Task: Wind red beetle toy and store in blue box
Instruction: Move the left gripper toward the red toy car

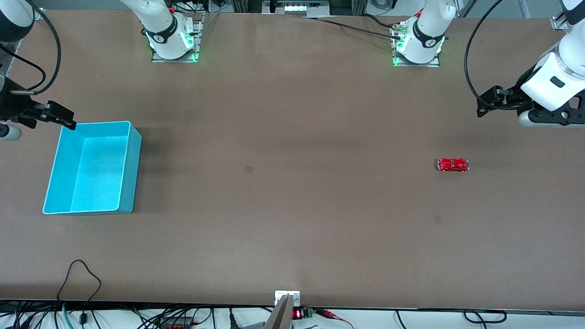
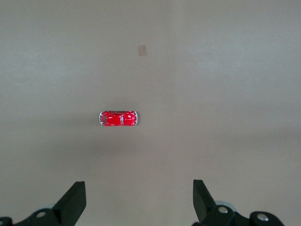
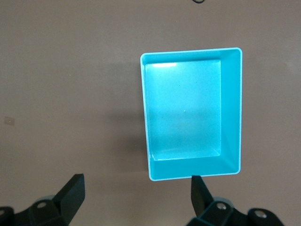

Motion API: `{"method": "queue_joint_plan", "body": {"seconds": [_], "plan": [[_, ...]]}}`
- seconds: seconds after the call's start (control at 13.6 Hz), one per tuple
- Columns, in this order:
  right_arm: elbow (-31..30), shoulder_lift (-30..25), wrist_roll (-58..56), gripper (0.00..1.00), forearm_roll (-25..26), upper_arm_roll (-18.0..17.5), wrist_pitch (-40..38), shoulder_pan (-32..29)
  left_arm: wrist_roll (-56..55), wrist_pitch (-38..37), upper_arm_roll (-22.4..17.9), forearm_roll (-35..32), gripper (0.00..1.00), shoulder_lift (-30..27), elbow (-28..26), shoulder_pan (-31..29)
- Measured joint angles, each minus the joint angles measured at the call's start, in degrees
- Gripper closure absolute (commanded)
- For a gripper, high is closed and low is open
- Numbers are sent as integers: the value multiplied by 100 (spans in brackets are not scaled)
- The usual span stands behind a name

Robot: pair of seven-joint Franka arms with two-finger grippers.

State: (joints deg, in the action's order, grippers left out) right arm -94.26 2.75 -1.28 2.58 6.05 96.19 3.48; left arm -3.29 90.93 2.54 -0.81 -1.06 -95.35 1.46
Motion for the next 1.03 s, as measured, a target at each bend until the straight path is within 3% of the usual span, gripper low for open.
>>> {"method": "queue_joint_plan", "body": {"seconds": [0.66,1.03], "plan": [[0,-4,0,0,0,-4,10,2,0,-36,3,1,0,0,0,0],[1,-4,0,0,0,-3,14,2,2,-796,18,49,0,7,0,6]]}}
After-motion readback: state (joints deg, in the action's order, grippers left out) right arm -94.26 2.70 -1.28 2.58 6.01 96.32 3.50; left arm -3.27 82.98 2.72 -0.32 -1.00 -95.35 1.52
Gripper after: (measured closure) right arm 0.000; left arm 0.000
